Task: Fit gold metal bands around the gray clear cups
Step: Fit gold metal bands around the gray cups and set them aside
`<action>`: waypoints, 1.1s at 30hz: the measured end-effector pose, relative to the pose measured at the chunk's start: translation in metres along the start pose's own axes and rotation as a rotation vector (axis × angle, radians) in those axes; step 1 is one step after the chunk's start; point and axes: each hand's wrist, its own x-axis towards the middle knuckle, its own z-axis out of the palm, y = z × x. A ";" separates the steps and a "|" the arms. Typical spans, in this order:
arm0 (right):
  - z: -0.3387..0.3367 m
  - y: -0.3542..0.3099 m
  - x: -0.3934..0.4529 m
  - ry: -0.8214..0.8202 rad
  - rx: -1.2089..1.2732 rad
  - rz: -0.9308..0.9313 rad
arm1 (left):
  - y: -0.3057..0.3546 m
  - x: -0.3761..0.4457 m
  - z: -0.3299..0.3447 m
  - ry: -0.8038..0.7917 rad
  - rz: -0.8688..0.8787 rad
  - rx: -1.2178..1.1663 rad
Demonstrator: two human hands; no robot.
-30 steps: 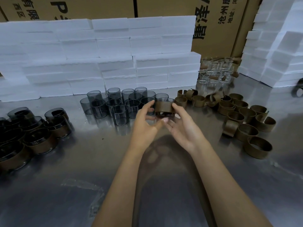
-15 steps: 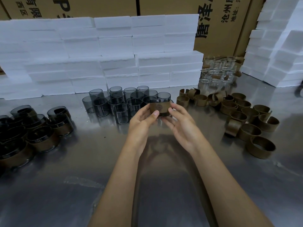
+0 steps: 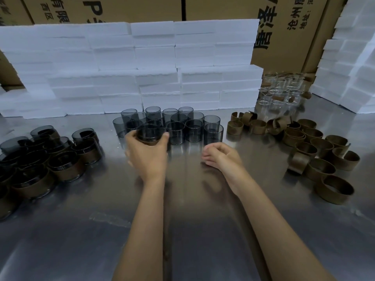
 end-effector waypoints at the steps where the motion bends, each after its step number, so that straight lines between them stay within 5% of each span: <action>1: 0.000 0.001 0.001 0.006 -0.001 0.008 | -0.005 0.006 -0.005 0.057 -0.027 0.051; 5: -0.001 0.003 0.005 0.013 0.020 0.030 | -0.018 0.015 -0.015 0.143 -0.193 0.324; 10: -0.002 0.005 0.008 0.011 0.047 0.046 | -0.016 0.015 -0.020 0.208 -0.200 0.444; 13: -0.003 0.006 0.009 0.012 0.049 0.048 | -0.010 0.010 -0.023 0.329 0.111 0.491; 16: -0.003 0.006 0.008 0.000 0.045 0.049 | -0.005 0.002 -0.018 0.226 0.357 0.424; 20: -0.004 0.005 0.008 -0.003 0.041 0.048 | -0.009 -0.006 -0.010 0.023 0.176 0.525; 33: -0.005 0.006 0.009 -0.005 0.024 0.049 | -0.018 0.015 -0.019 0.105 -0.115 0.417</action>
